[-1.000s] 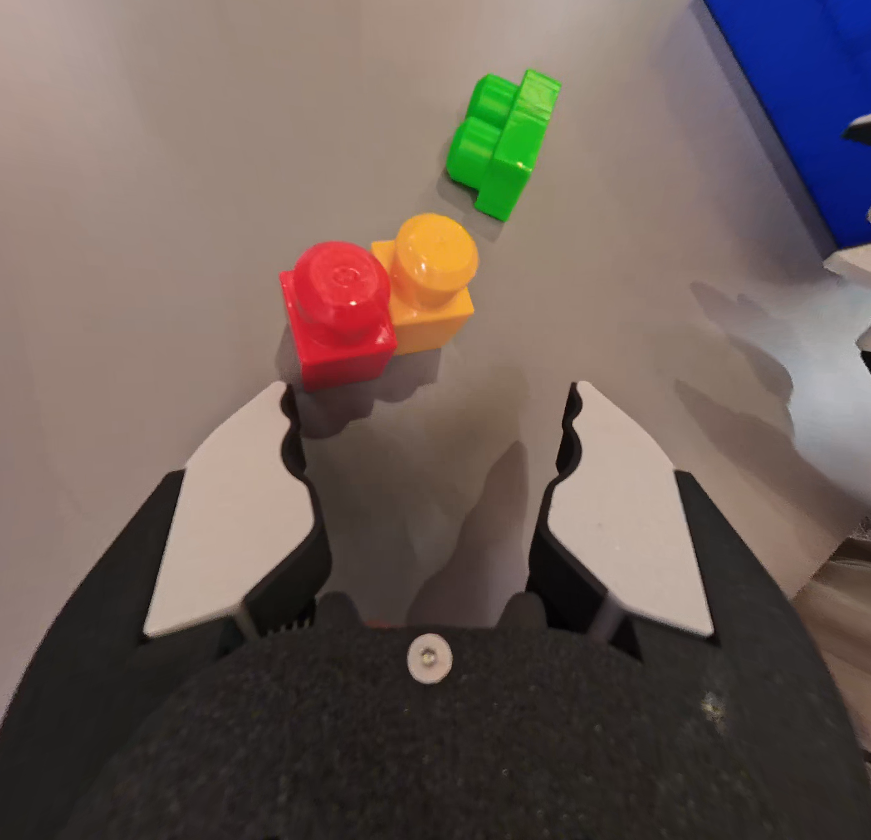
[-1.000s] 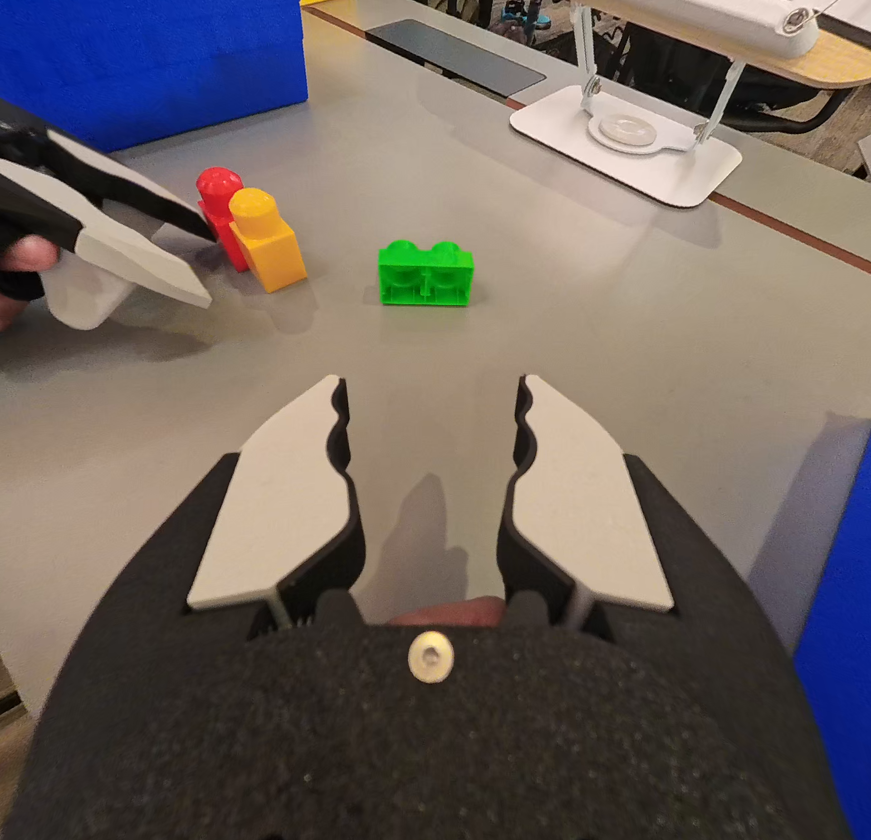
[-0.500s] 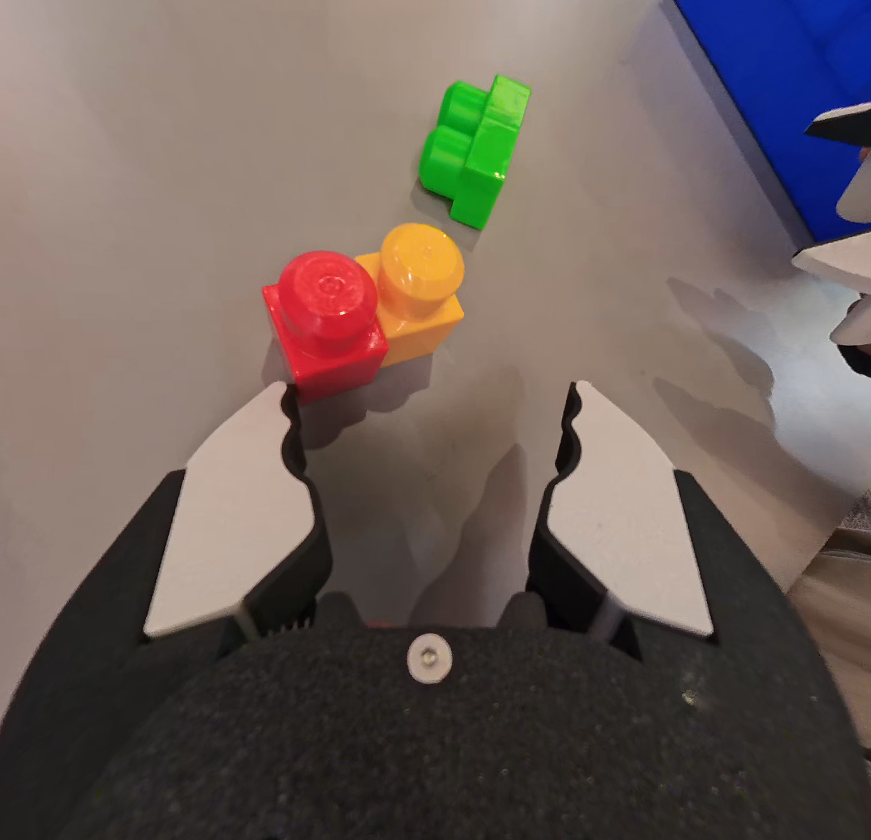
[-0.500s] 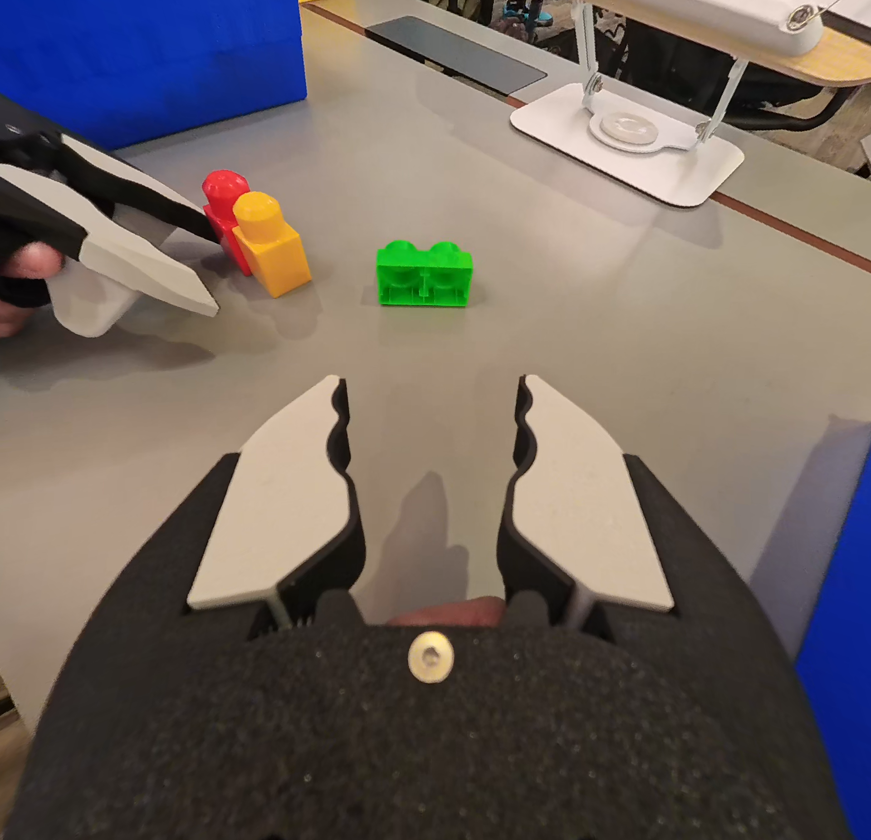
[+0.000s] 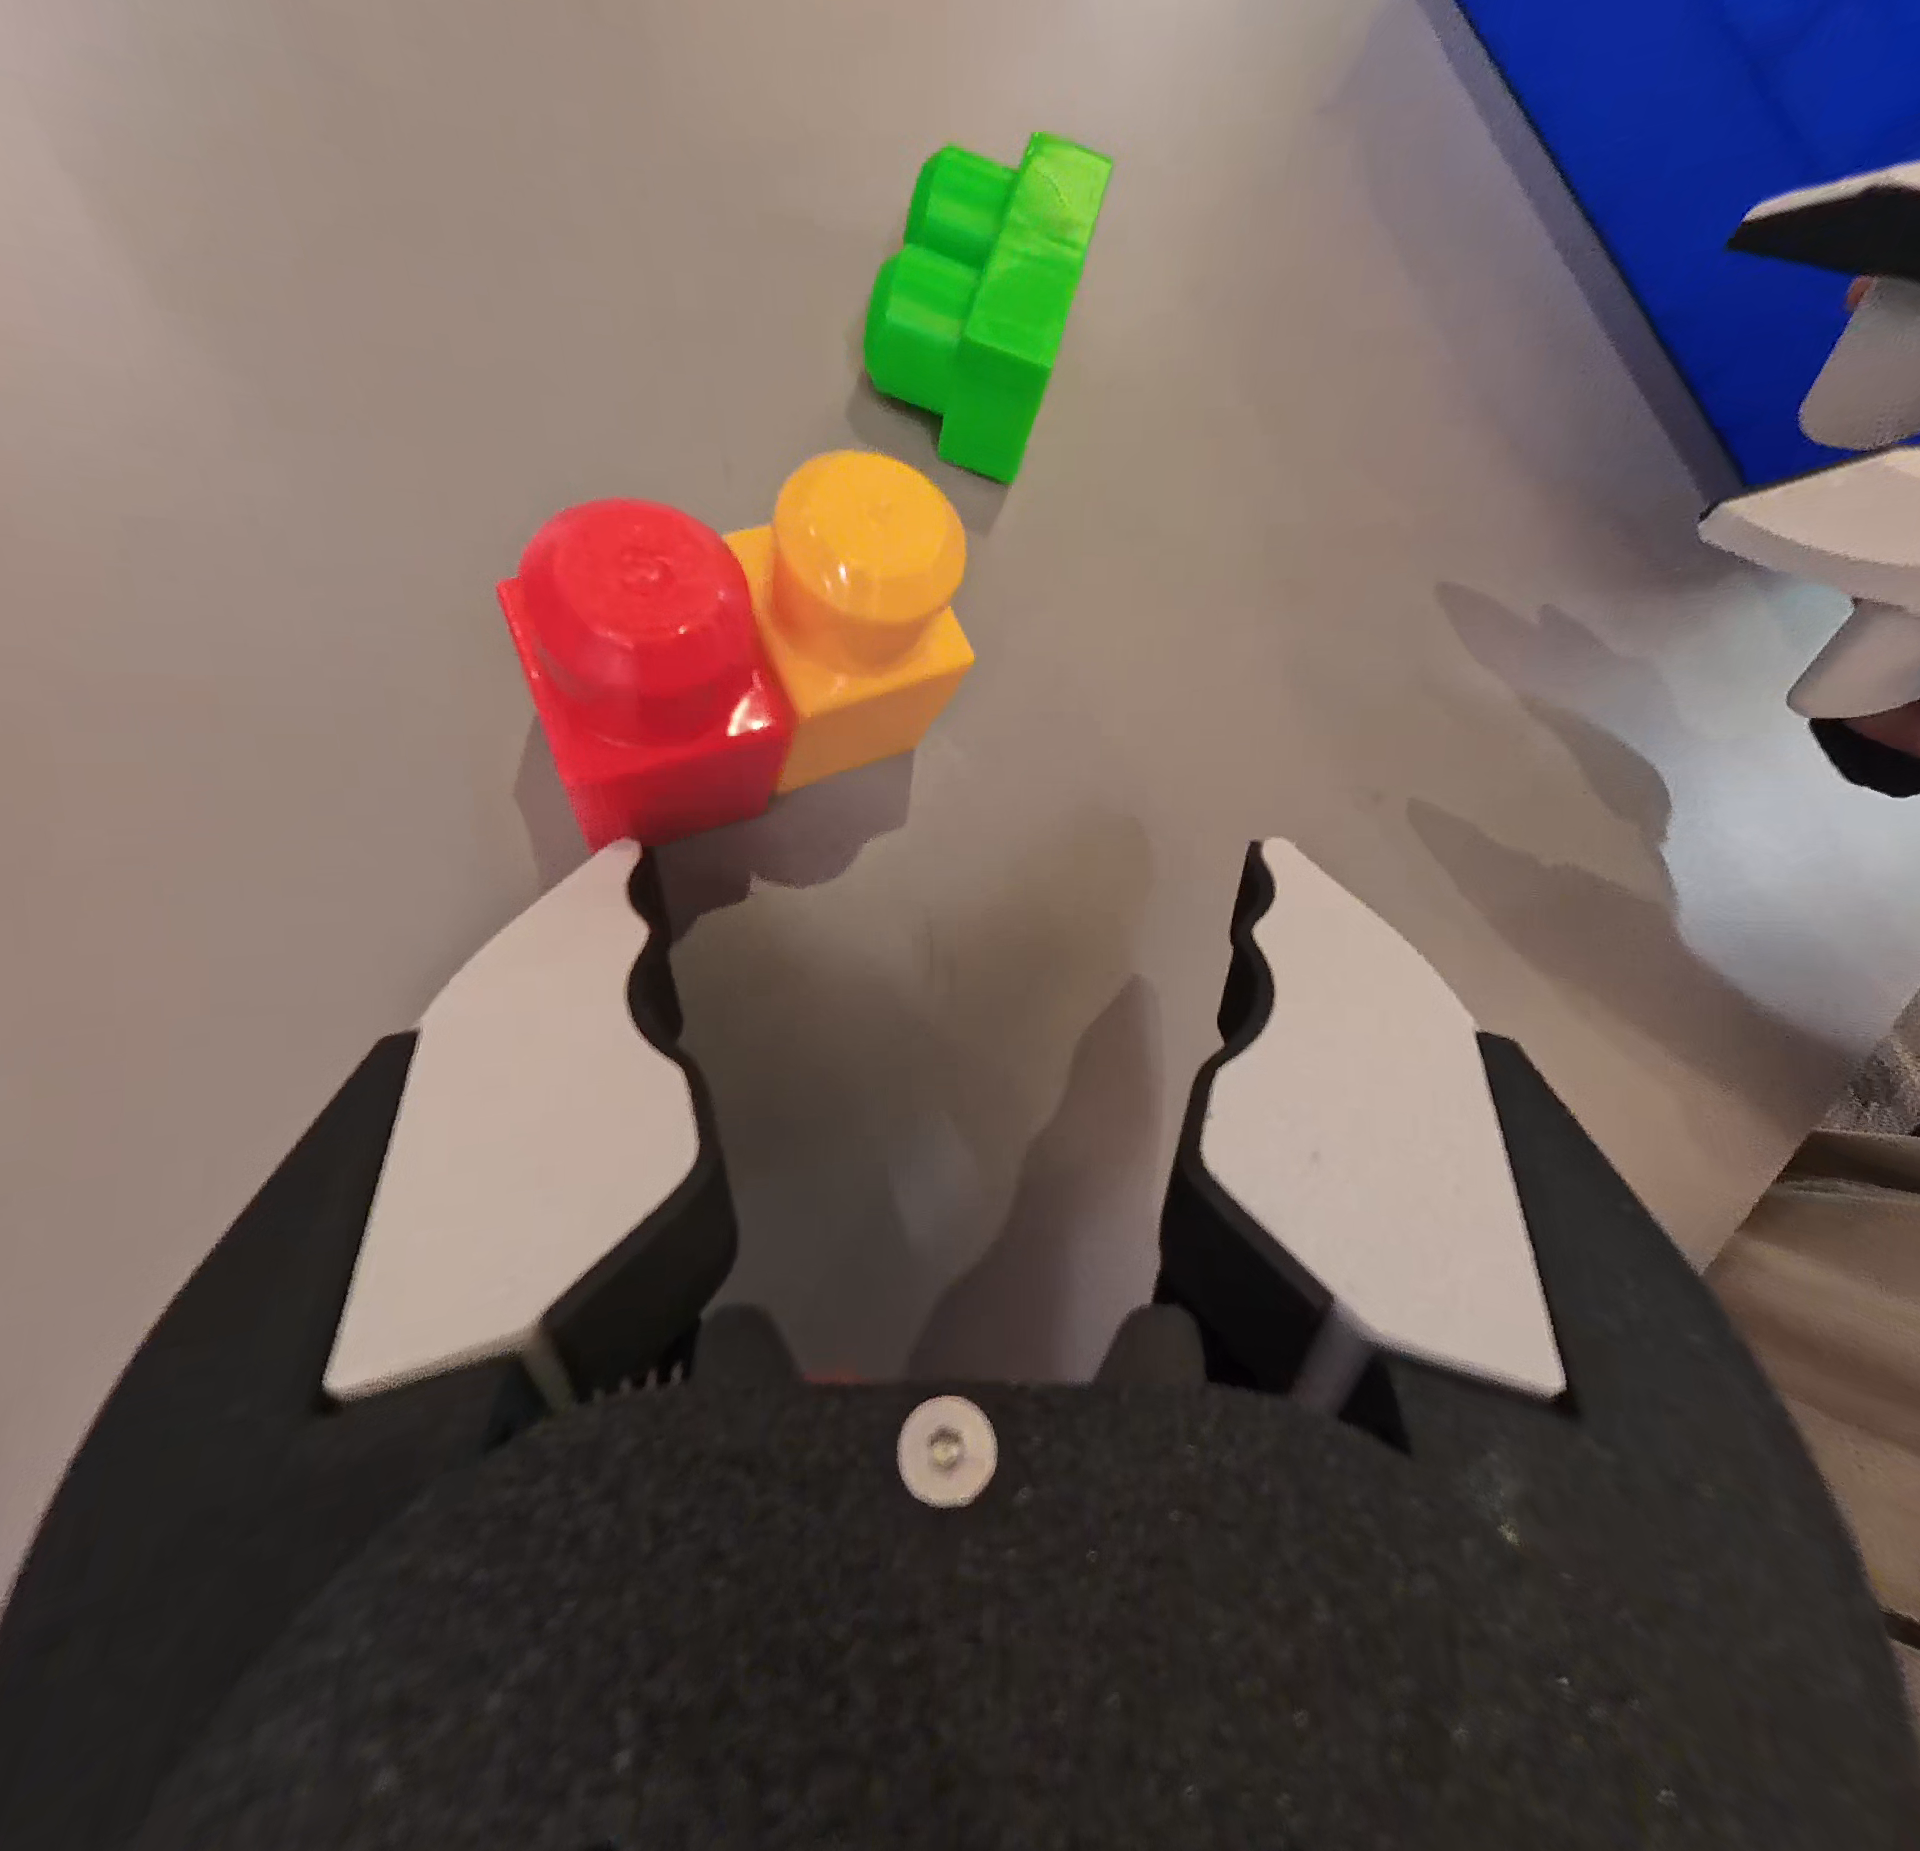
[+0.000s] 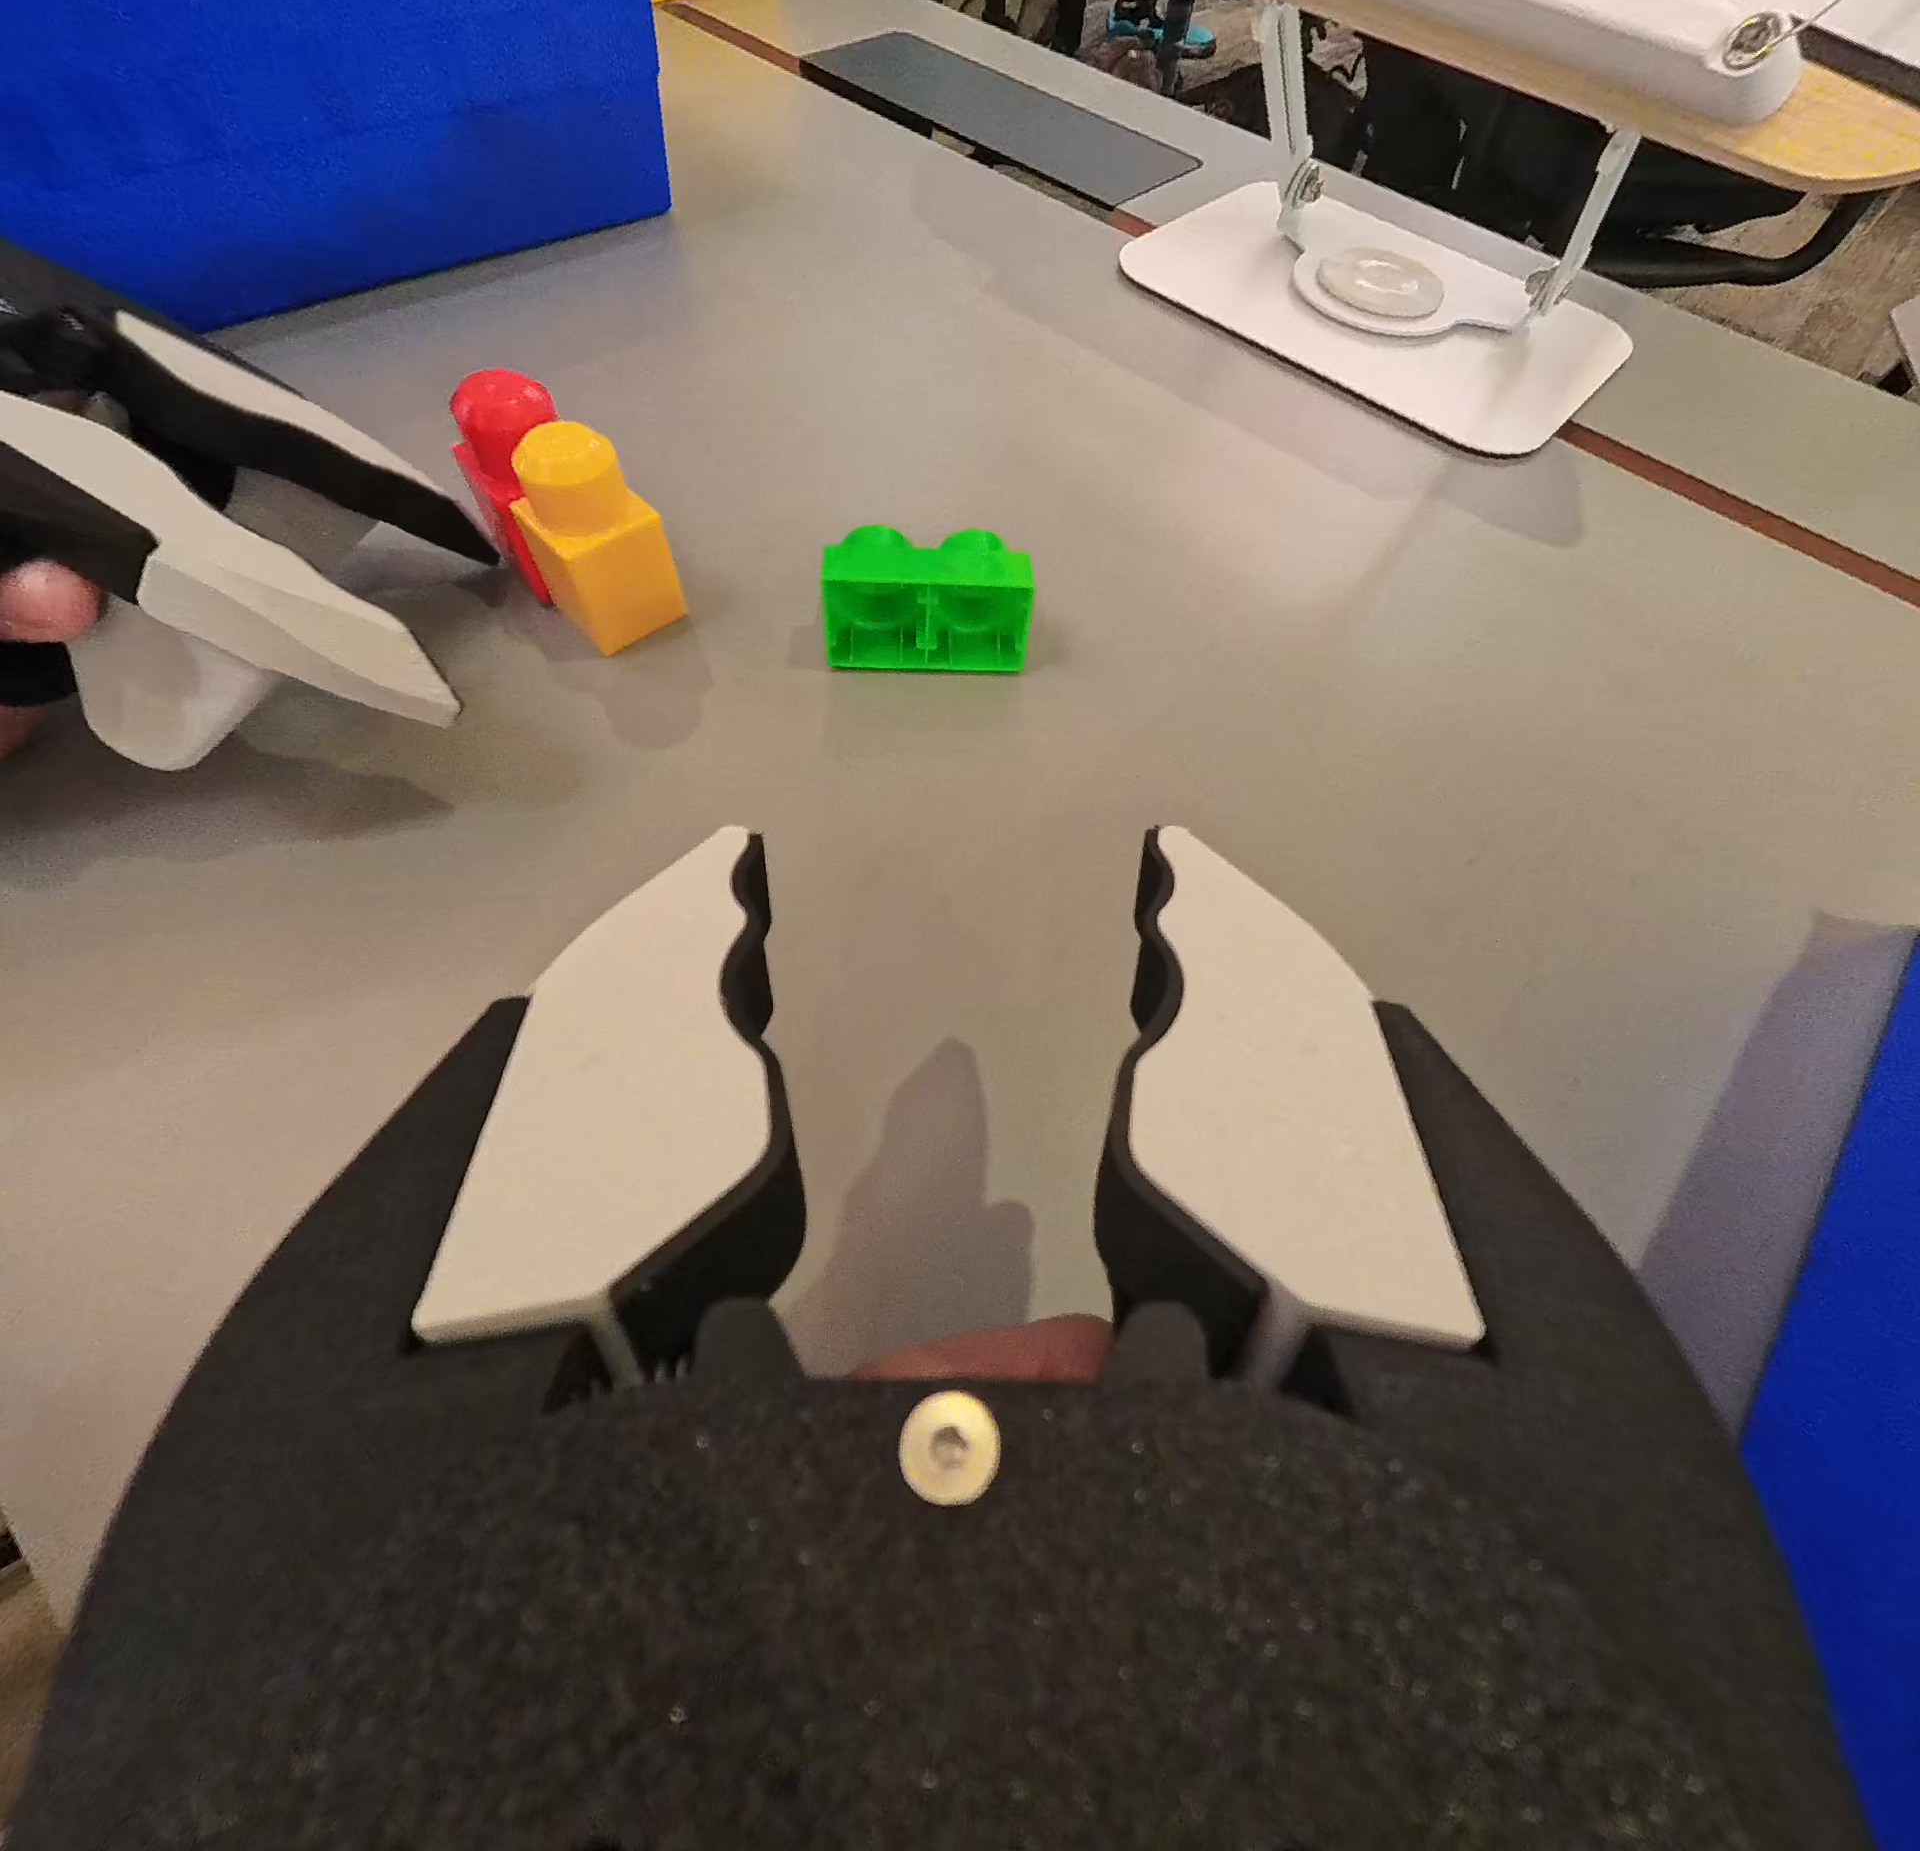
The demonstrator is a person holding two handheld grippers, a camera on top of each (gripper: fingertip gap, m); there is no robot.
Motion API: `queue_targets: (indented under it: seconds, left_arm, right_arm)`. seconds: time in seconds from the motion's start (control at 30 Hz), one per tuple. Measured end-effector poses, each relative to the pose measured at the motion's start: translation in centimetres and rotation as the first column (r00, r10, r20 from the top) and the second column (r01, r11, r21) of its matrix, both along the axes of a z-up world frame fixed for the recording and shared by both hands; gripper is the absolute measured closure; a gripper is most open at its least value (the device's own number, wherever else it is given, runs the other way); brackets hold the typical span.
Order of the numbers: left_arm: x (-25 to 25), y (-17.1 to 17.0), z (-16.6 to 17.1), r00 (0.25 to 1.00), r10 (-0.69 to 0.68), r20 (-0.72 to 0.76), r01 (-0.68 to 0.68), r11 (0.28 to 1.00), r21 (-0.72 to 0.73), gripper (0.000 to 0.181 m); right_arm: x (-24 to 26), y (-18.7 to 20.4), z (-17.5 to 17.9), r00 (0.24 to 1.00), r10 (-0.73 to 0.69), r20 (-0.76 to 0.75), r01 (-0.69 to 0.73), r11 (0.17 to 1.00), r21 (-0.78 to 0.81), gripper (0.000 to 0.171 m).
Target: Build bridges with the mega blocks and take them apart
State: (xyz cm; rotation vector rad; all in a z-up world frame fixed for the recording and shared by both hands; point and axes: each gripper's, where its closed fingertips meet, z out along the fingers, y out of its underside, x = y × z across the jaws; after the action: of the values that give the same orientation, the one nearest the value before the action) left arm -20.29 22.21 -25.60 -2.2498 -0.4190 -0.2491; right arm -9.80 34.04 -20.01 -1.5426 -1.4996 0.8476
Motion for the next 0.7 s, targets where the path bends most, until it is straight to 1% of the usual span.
queue_targets:
  seconds: [0.17, 0.23, 0.33, 0.43, 0.57, 0.7]
  left_arm:
    - [0.4, -0.3, 0.0, 1.000, -0.016, -0.012, 0.015, 1.000, -0.020, 0.079]
    - [-0.6, -0.7, 0.1, 0.999, 0.018, -0.029, -0.018, 1.000, -0.010, 0.080]
    - [-1.9, -0.7, 0.3, 0.999, 0.049, -0.007, -0.049, 0.999, 0.017, 0.079]
    - [-2.6, -0.2, 0.2, 0.999, 0.039, -0.029, -0.039, 0.999, 0.012, 0.079]
    - [-1.8, 0.4, 0.4, 1.000, 0.004, -0.022, -0.003, 1.000, 0.021, 0.079]
    - [-1.5, 0.4, 0.3, 1.000, 0.003, -0.027, -0.002, 1.000, 0.013, 0.079]
  right_arm:
    - [0.1, 0.0, 0.1, 1.000, -0.003, 0.000, 0.003, 1.000, 0.002, 0.103]
    - [0.2, 0.2, 0.1, 1.000, -0.007, -0.001, 0.007, 1.000, 0.001, 0.103]
    - [0.3, 0.3, 0.2, 1.000, -0.010, -0.002, 0.010, 1.000, 0.003, 0.104]
    - [0.4, 0.4, 0.2, 1.000, -0.013, -0.001, 0.013, 1.000, 0.004, 0.104]
    - [0.4, 0.3, 0.3, 1.000, -0.012, 0.000, 0.012, 1.000, 0.007, 0.104]
    - [0.4, 0.3, 0.2, 1.000, -0.010, 0.003, 0.010, 1.000, 0.008, 0.104]
